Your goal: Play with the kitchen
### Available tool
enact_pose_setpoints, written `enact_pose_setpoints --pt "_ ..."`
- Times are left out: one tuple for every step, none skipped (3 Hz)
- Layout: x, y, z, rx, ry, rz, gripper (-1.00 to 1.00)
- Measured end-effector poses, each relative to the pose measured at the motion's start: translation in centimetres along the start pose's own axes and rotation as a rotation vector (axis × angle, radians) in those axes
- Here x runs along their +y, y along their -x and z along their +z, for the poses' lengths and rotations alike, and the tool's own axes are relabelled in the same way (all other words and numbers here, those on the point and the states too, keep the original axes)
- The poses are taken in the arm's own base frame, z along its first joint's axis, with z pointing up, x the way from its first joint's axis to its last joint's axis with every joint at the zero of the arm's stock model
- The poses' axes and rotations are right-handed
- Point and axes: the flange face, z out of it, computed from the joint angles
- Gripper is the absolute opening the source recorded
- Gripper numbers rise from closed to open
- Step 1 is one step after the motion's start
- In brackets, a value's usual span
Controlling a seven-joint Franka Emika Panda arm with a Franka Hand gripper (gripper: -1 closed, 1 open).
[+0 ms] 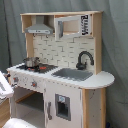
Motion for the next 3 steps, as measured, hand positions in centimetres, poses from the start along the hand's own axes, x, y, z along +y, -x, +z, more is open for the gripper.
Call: enact_pose_setpoints --pt "-1.7 1.5 -0.1 0.017 0.002 -0.030 1.00" --pt "-3.7 2.2 1.7 0.038 -0.003 -0.053 1.00" --pt "-4.1 1.9 3.9 0.053 0.001 -0.061 1.00"
